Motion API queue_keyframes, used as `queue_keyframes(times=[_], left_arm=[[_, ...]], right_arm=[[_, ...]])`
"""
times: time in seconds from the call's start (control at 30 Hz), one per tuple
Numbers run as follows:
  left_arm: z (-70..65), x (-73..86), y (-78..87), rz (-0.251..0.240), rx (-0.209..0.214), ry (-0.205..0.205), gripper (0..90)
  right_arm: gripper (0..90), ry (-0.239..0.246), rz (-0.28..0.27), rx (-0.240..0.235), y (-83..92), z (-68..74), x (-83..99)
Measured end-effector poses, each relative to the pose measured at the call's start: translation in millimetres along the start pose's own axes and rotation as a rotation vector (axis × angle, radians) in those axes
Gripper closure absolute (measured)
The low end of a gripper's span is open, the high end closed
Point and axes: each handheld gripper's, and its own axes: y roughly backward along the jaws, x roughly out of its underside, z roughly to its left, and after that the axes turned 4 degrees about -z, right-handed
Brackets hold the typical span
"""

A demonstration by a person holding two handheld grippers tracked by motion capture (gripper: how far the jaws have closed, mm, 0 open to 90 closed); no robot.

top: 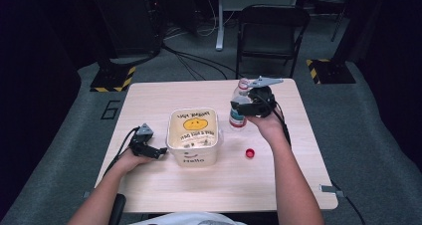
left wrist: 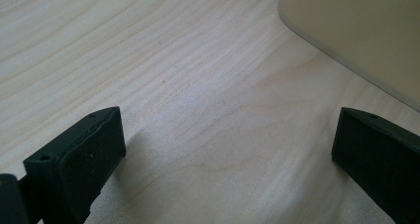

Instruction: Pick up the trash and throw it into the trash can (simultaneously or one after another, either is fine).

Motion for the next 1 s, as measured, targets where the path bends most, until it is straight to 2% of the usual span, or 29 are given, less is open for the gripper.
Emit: queue_keyframes(times=[0.5, 1.0], left_arm=[[0.0, 0.0, 0.0, 0.0, -0.001, 0.0, 0.0], [-0.1, 0.0, 0.0, 0.0, -0.001, 0.001, 0.0]], right_arm=[[25.3, 0.021, -0.037, -0.028, 19.4, 7.7, -29.8], [25.4, 0.085, -0.053, -0.095, 30.8, 33.2, -58.6]])
